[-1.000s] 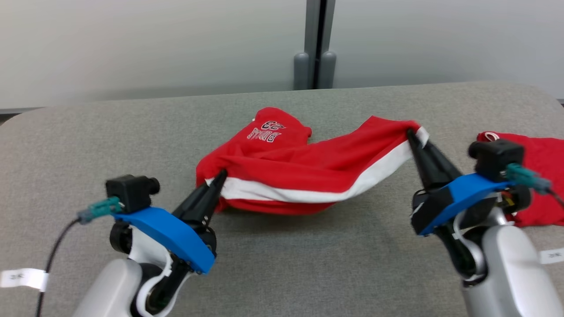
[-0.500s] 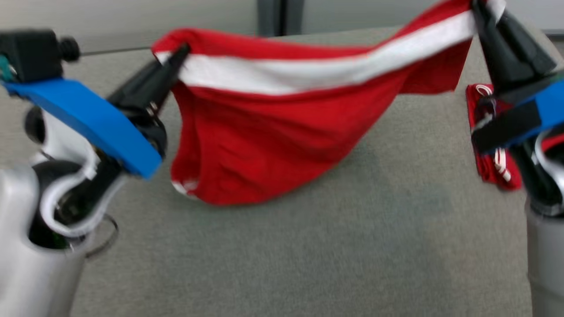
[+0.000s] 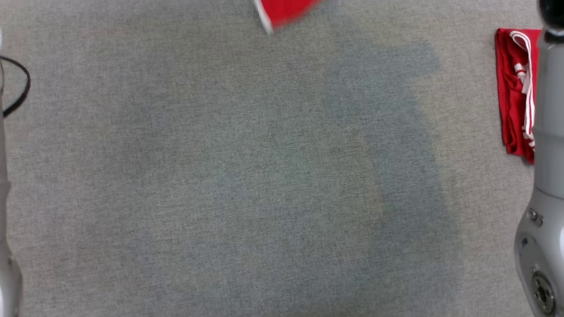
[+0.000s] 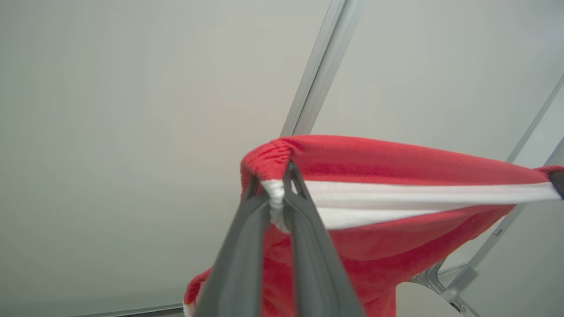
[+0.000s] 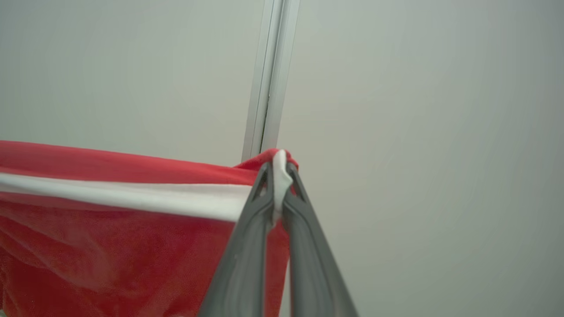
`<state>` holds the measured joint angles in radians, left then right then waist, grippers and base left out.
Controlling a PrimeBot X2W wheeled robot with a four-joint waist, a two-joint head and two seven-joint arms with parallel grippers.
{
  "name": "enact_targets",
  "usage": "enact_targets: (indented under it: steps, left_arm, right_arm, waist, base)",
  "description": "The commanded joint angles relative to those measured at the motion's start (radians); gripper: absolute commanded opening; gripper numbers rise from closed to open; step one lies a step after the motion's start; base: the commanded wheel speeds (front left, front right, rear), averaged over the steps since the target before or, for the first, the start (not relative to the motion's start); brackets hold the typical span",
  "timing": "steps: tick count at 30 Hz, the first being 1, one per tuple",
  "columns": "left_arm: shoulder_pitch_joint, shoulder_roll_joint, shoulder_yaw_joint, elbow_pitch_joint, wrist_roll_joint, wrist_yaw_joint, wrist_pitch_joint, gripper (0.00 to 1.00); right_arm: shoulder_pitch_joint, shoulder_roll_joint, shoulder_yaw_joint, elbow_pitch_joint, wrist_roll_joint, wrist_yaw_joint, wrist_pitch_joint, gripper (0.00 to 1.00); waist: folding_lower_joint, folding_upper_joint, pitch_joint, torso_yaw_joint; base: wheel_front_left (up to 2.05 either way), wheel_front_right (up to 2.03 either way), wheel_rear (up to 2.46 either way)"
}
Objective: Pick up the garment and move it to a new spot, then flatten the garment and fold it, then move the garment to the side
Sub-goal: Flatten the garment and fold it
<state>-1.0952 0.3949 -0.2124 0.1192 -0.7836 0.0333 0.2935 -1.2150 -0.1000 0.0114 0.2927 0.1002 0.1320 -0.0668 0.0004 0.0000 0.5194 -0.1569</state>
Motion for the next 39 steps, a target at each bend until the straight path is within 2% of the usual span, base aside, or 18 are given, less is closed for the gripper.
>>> enact_targets:
  steps: [1, 4, 7, 10, 14, 18, 21, 25, 28, 32, 36, 39]
  left_arm:
    - [-0.017, 0.003, 0.014, 0.012, 0.005, -0.005, -0.027, 0.0]
    - [0.003, -0.016, 0.027, 0.049, 0.01, -0.033, -0.115, 0.0]
    - [0.065, -0.033, 0.007, 0.088, 0.021, -0.069, -0.184, 0.0]
    - [0.172, -0.025, -0.023, 0.136, 0.048, -0.094, -0.236, 0.0]
    - [0.353, -0.013, -0.069, 0.196, 0.07, -0.11, -0.275, 0.0]
    - [0.531, -0.028, -0.116, 0.252, 0.053, -0.127, -0.285, 0.0]
    - [0.648, -0.029, -0.169, 0.255, 0.051, -0.134, -0.265, 0.0]
    - [0.797, 0.011, -0.237, 0.182, 0.057, -0.138, -0.19, 0.0]
    - [0.916, 0.063, -0.273, 0.072, 0.04, -0.112, -0.084, 0.0]
    - [1.064, 0.122, -0.296, -0.158, -0.012, -0.053, 0.05, 0.0]
    - [1.182, 0.172, -0.291, -0.397, -0.081, 0.02, 0.16, 0.0]
    - [1.228, 0.207, -0.273, -0.516, -0.107, 0.072, 0.209, 0.0]
  right_arm:
    - [-0.022, -0.015, -0.011, 0.009, -0.02, -0.002, -0.036, 0.0]
    - [-0.008, -0.021, -0.002, 0.066, -0.055, -0.002, -0.127, 0.0]
    - [0.059, -0.02, 0.015, 0.137, -0.059, -0.002, -0.146, 0.0]
    - [0.158, -0.008, 0.065, 0.221, -0.044, -0.002, -0.114, 0.0]
    - [0.298, -0.015, 0.155, 0.345, -0.008, -0.002, -0.005, 0.0]
    - [0.414, -0.074, 0.225, 0.375, 0.032, -0.002, 0.057, 0.0]
    - [0.506, -0.138, 0.255, 0.344, 0.041, -0.003, 0.116, 0.0]
    - [0.654, -0.209, 0.277, 0.211, 0.097, -0.003, 0.252, 0.0]
    - [0.782, -0.268, 0.302, 0.051, 0.142, -0.003, 0.401, 0.0]
    - [0.956, -0.318, 0.258, -0.206, 0.207, -0.002, 0.601, 0.0]
    - [1.135, -0.369, 0.155, -0.472, 0.239, -0.002, 0.812, 0.0]
    - [1.217, -0.377, 0.065, -0.632, 0.252, -0.002, 0.928, 0.0]
  waist:
    - [-0.0004, 0.0, 0.004, 0.004]
    - [-0.0004, 0.0, 0.003, 0.008]
    - [-0.0004, 0.0, -0.005, 0.014]
    - [-0.0004, 0.0, -0.031, 0.003]
    - [-0.0004, 0.0, -0.074, -0.015]
    - [-0.0004, 0.0, -0.138, -0.011]
    - [-0.0004, 0.0, -0.193, 0.003]
    - [-0.0004, 0.0, -0.255, 0.023]
    - [-0.0004, 0.0, -0.29, 0.025]
    - [-0.0004, 0.0, -0.315, 0.034]
    - [-0.0004, 0.0, -0.325, 0.055]
    - [-0.0004, 0.0, -0.321, 0.065]
  base:
    - [0.0, 0.0, 0.0]
    - [0.0, 0.0, 0.0]
    - [0.0, 0.0, 0.0]
    - [0.0, 0.0, 0.0]
    - [0.0, 0.0, 0.0]
    - [0.0, 0.0, 0.0]
    - [0.0, 0.0, 0.0]
    - [0.0, 0.0, 0.0]
    - [0.0, 0.0, 0.0]
    - [0.0, 0.0, 0.0]
    - [0.0, 0.0, 0.0]
    - [0.0, 0.0, 0.0]
